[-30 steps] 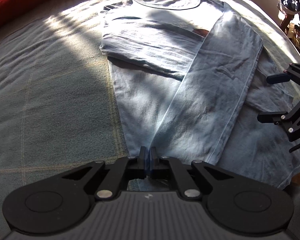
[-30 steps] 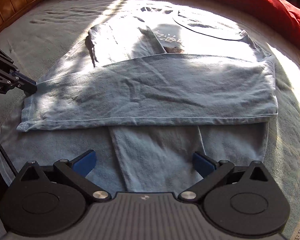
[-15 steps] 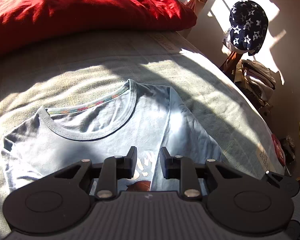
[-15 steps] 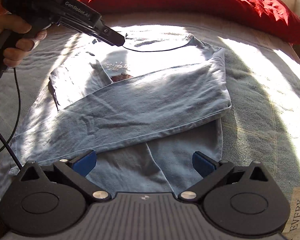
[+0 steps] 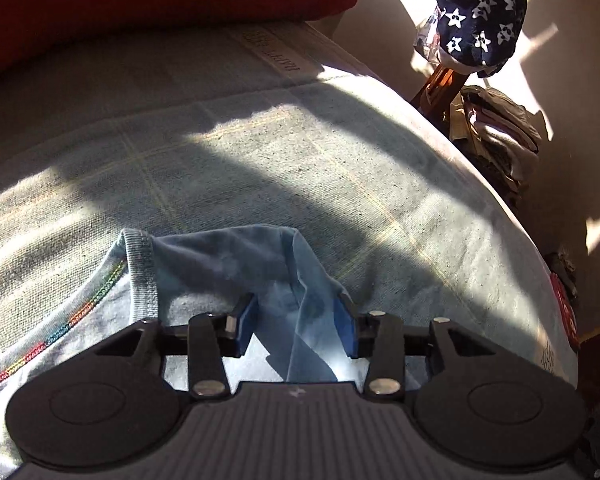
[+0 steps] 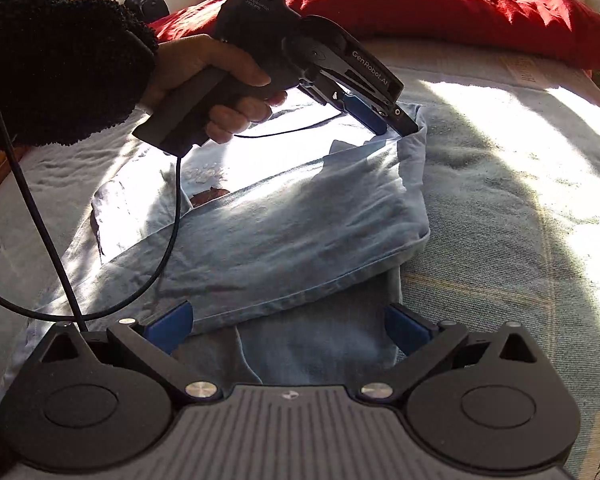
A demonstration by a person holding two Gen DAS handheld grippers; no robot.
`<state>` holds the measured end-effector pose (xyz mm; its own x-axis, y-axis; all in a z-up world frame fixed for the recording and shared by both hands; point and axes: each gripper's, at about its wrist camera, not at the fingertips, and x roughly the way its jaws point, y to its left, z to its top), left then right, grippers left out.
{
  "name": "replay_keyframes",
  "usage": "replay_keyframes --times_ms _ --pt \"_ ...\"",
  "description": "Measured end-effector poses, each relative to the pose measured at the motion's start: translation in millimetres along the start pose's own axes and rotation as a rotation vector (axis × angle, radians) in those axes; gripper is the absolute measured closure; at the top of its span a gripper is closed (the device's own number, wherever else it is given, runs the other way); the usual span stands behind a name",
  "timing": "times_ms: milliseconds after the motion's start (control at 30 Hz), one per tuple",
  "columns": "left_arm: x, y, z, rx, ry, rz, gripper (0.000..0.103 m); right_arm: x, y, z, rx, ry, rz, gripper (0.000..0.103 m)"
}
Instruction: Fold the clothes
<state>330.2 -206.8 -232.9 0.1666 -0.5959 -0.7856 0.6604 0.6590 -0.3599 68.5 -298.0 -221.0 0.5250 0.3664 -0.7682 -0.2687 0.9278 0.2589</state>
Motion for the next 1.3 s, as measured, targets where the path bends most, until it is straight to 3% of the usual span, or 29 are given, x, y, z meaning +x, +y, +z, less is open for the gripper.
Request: replay_keyframes --times_ms 167,233,300,433,600,767,833,933,1133,1200,1300 --pt "5.6 -19.4 -0.8 0.187 0.028 0.046 0.067 1.0 -13.5 2.3 0.062 -0.006 -0.021 0.0" --pt "7.3 -28.7 -2.4 0.258 0.053 0.041 0.09 1.4 -14.3 3.6 0.07 -0.005 -0.038 0.0" --pt "6.8 -33.2 -4.0 0.278 0.061 0.035 0.103 0.8 -13.4 3.5 0.077 -0.008 -0.061 0.0" --pt "-13.1 -16.8 0.4 0.206 -0.011 0.076 0.103 2.7 -6.9 4.0 0.059 -0.001 -0.114 0.0" --pt "-31.8 10.9 0.8 0.076 -0.046 0.129 0.103 10.5 4.4 7.1 -0.132 -0.017 -0.311 0.0" --pt "-43.0 -2.9 -8.3 0.018 -0.034 -0.053 0.101 18.5 -4.6 8.5 -0.236 0.004 -0.418 0.0" --pt "-35.0 -15.4 -15.0 0.058 -0.006 -0.09 0.097 23.9 -10.3 9.1 -0.218 0.02 -0.438 0.0" --pt "-21.4 -13.2 -22.7 0.028 0.028 -0.069 0.097 32.9 -16.7 15.5 -0.17 -0.015 -0.455 0.0" --pt "-15.8 -1.3 -26.8 -0.036 0.042 -0.071 0.096 42.3 -37.6 33.0 -0.064 -0.094 -0.612 0.0" --pt "-14.9 -1.8 -26.1 -0.04 0.044 -0.075 0.096 39.7 -44.7 31.6 -0.005 -0.084 -0.593 0.0" --pt "-14.6 -4.4 -24.4 -0.045 0.042 -0.086 0.091 37.7 -40.4 32.3 -0.013 -0.103 -0.543 0.0"
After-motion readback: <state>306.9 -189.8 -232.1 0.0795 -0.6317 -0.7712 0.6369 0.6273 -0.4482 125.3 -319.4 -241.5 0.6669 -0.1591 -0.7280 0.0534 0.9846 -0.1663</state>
